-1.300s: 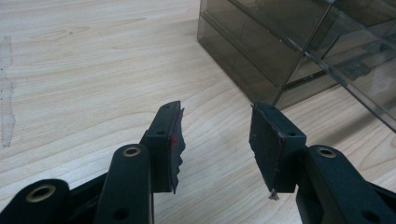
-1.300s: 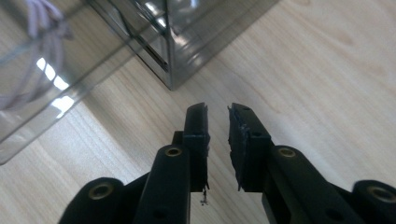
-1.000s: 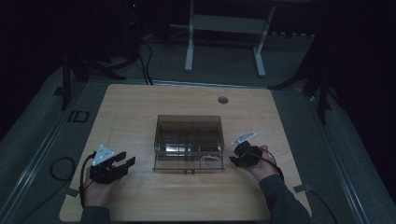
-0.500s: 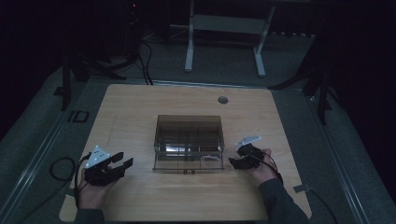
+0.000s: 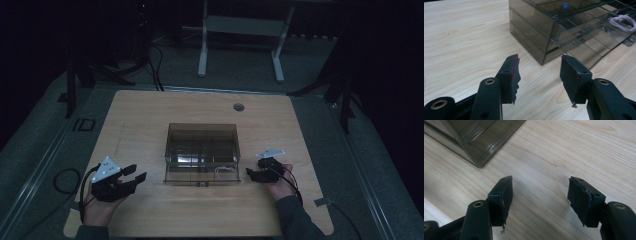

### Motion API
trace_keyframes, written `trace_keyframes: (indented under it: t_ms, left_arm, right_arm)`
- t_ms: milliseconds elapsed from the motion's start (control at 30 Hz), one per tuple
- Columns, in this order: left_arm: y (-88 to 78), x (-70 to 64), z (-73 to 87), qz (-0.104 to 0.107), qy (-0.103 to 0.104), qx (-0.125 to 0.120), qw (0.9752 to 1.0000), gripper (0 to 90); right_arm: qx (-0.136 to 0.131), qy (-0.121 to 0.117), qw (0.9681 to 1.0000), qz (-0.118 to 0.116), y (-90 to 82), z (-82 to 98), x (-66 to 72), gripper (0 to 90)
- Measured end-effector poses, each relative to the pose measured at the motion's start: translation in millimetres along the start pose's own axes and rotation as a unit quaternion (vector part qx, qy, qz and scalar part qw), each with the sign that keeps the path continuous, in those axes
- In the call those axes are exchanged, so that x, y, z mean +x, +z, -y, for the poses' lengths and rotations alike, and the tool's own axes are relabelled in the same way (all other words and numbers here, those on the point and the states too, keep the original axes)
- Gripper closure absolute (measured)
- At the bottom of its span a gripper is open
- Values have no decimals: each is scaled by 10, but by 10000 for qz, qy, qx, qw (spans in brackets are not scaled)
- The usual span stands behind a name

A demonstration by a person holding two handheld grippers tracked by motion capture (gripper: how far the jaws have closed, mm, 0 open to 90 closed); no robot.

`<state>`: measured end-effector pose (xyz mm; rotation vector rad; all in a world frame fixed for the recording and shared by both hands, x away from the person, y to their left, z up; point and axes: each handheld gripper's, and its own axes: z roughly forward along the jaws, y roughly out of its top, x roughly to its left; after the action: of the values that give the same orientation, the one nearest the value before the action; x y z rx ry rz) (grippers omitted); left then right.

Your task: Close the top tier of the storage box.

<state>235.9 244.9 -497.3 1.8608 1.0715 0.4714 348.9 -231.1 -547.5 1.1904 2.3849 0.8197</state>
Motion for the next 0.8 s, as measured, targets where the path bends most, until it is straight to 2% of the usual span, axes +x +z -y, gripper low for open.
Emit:
trace_keyframes:
  t_ms: [333, 567, 800]
  left_arm:
    - [24, -97, -64, 154, 132, -23, 9998, 569]
    - [21, -142, -80, 182, 254, -69, 9995, 715]
    - [27, -213, -97, 341, 441, -54, 9984, 857]
  right_arm:
    - [-187, 188, 9996, -111, 39, 24, -22, 345]
    - [-322, 193, 9992, -110, 43, 61, -31, 325]
    - [-392, 186, 9990, -125, 44, 80, -35, 324]
